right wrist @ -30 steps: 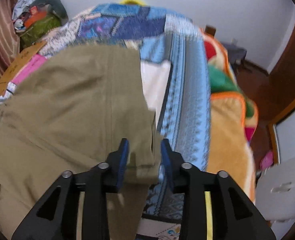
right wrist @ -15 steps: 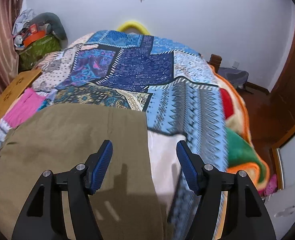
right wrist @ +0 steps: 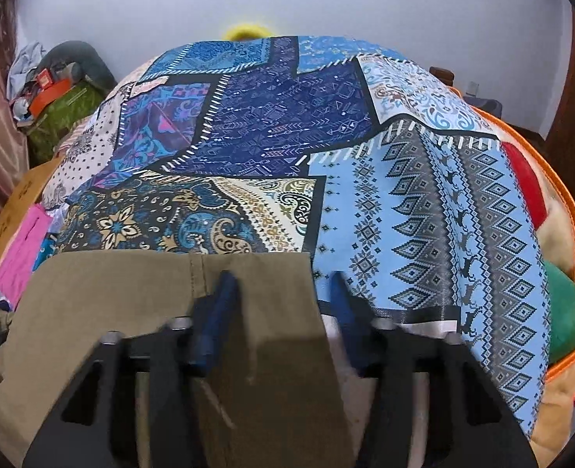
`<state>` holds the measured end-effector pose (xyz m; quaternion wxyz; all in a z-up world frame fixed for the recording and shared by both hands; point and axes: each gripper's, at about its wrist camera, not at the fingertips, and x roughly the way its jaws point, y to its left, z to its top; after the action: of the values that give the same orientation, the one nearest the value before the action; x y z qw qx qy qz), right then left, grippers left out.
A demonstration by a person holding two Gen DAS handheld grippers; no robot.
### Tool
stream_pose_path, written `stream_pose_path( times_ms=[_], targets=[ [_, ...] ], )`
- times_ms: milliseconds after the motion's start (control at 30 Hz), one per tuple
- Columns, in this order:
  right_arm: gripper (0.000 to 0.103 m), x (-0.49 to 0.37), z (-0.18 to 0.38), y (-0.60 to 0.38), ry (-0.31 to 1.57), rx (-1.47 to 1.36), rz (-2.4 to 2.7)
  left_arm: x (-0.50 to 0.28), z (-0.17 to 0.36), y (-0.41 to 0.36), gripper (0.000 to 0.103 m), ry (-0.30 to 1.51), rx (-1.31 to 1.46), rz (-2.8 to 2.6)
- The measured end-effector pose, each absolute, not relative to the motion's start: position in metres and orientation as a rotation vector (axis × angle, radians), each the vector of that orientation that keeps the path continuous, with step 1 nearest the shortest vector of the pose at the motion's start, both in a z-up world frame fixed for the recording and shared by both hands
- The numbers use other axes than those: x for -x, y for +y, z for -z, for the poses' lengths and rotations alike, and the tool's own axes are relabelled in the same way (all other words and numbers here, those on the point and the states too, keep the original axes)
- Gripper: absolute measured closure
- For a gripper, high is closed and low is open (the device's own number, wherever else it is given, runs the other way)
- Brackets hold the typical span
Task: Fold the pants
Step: 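Grasp the elastic waistband with the left gripper while the right gripper grasps a leg hem, then lift the pants with both grippers and fold the leg over onto the waistband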
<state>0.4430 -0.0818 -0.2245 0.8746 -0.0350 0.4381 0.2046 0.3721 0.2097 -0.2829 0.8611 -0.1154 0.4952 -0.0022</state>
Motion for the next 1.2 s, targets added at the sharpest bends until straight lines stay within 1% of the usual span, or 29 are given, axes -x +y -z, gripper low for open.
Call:
stream_pose_path(
  times_ms=[33, 67, 100, 200, 233, 333, 467, 633, 800, 900, 1033, 1200],
  targets=[
    [0.087, -0.442, 0.224, -0.081, 0.914, 0.083, -0.417, -0.371, 0.281, 0.207, 0.041, 1.035, 0.244, 0.017],
    [0.087, -0.441, 0.223, -0.078, 0.910, 0.104, -0.397, -0.370, 0.278, 0.204, 0.043, 1.028, 0.226, 0.001],
    [0.089, -0.440, 0.222, -0.076, 0.903, 0.122, -0.391, -0.369, 0.275, 0.200, 0.047, 1.020, 0.203, -0.012],
    [0.091, -0.434, 0.221, -0.073, 0.875, 0.152, -0.367, -0.365, 0.265, 0.195, 0.050, 1.000, 0.155, -0.045],
    [0.093, -0.431, 0.219, -0.073, 0.862, 0.166, -0.351, -0.364, 0.261, 0.195, 0.051, 0.990, 0.143, -0.057],
    [0.096, -0.431, 0.210, -0.074, 0.849, 0.159, -0.334, -0.360, 0.243, 0.194, 0.052, 0.946, 0.099, -0.086],
    [0.097, -0.427, 0.185, -0.080, 0.815, 0.141, -0.320, -0.359, 0.210, 0.184, 0.052, 0.902, 0.034, -0.123],
    [0.098, -0.411, 0.127, -0.097, 0.736, 0.120, -0.323, -0.349, 0.154, 0.177, 0.052, 0.805, 0.025, -0.142],
    [0.098, -0.381, 0.068, -0.115, 0.640, 0.094, -0.338, -0.322, 0.099, 0.156, 0.052, 0.719, -0.036, -0.150],
    [0.098, -0.355, 0.043, -0.128, 0.593, 0.088, -0.355, -0.299, 0.080, 0.143, 0.052, 0.687, -0.073, -0.148],
    [0.099, -0.319, 0.025, -0.145, 0.562, 0.082, -0.385, -0.268, 0.070, 0.130, 0.052, 0.684, -0.108, -0.124],
    [0.099, -0.271, 0.025, -0.162, 0.556, 0.093, -0.414, -0.228, 0.080, 0.117, 0.052, 0.705, -0.152, -0.087]
  ],
)
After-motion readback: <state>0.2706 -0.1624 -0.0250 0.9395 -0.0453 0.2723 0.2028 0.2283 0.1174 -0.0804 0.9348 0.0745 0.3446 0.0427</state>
